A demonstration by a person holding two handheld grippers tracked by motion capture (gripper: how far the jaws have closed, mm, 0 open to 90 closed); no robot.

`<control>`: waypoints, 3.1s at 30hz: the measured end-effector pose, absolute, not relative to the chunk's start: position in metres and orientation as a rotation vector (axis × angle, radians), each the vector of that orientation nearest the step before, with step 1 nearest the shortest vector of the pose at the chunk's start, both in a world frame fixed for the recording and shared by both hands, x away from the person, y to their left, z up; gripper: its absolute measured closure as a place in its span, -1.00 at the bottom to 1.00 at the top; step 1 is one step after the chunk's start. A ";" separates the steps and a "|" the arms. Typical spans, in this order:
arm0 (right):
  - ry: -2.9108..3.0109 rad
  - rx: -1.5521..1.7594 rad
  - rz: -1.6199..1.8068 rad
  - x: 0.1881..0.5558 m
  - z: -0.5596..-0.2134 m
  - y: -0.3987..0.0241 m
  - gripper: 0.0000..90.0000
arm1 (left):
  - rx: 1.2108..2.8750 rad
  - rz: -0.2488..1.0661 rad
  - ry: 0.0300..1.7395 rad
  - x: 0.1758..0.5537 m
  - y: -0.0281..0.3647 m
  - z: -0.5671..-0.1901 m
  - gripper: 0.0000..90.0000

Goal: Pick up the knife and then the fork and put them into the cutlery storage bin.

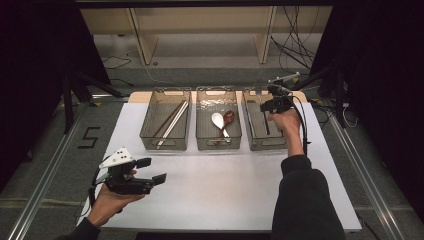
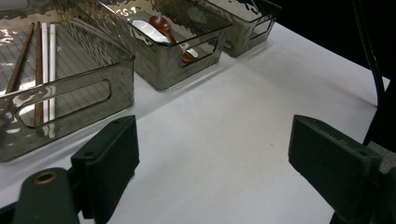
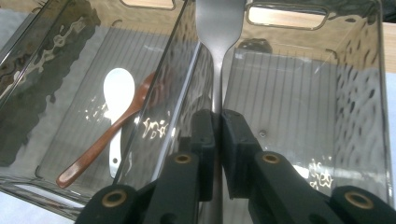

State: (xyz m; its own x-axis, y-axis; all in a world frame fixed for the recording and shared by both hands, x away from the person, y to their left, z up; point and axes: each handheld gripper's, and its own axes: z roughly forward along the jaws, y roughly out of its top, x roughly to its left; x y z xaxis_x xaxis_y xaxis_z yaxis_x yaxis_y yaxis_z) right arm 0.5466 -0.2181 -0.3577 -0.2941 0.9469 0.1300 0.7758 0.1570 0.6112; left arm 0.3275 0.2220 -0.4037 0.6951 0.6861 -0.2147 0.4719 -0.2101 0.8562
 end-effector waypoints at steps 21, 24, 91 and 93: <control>2.166 1.690 0.859 0.549 -0.370 -0.213 0.88 | 1.860 0.252 0.904 0.327 0.221 -0.404 -0.65; 2.168 1.697 0.854 0.549 -0.374 -0.214 0.87 | 1.865 0.252 0.901 0.327 0.221 -0.404 -0.65; 2.278 1.351 1.164 0.439 -0.368 -0.200 -0.11 | 1.866 0.246 0.903 0.327 0.220 -0.405 -0.65; 2.276 1.345 1.179 0.435 -0.368 -0.199 -0.13 | 1.866 0.247 0.903 0.328 0.220 -0.405 -0.65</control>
State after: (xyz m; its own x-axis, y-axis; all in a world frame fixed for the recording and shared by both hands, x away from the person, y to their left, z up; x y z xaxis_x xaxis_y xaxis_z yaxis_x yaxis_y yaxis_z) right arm 0.4352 -0.1992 -0.3685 -0.5441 0.8193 0.1808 0.6202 0.2476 0.7444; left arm 0.3275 0.2202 -0.4052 0.6993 0.6807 -0.2183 0.4750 -0.2143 0.8535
